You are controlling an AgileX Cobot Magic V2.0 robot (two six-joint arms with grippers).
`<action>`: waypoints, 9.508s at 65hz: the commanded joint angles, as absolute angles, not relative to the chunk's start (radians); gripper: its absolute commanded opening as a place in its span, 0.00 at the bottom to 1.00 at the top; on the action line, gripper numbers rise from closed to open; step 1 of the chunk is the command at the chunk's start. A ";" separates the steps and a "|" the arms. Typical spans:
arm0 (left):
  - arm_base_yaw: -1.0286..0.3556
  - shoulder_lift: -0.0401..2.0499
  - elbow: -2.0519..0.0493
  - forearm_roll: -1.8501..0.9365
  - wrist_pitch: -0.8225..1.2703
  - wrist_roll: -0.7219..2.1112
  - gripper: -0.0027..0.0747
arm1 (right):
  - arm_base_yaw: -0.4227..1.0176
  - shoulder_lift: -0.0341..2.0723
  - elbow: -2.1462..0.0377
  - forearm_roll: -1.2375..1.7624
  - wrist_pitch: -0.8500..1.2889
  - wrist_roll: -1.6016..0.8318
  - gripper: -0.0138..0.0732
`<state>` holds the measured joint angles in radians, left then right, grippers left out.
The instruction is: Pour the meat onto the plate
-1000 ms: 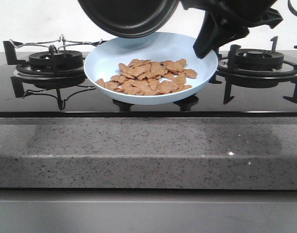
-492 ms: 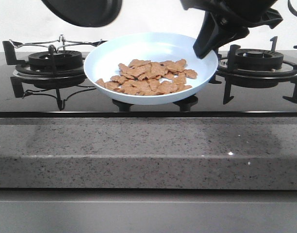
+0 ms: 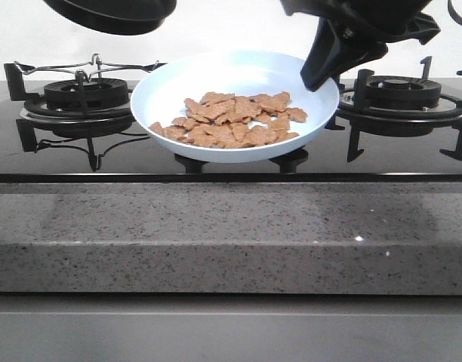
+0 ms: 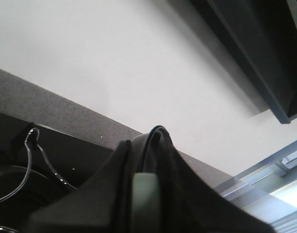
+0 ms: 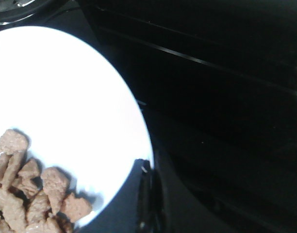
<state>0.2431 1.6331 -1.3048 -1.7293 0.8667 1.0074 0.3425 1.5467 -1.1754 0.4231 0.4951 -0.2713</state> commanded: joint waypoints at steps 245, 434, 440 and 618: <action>-0.080 0.680 -0.708 -0.286 0.667 0.222 0.70 | 0.280 1.523 -1.378 0.439 0.647 -0.278 0.03; -0.080 0.680 -0.708 -0.317 0.660 0.222 0.69 | 0.199 0.538 -0.742 0.130 0.997 0.000 0.44; -0.080 0.680 -0.708 -0.317 0.660 0.222 0.63 | 0.199 0.490 -0.713 0.130 1.008 0.000 0.40; -0.059 -0.023 0.010 -0.055 -0.151 -0.094 0.01 | 0.199 0.448 -0.665 0.131 1.022 0.000 0.03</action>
<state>-0.0436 -0.0031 0.0041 -0.0470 -0.0710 -0.1046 0.2000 0.4419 -0.6398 0.1287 1.0714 0.0052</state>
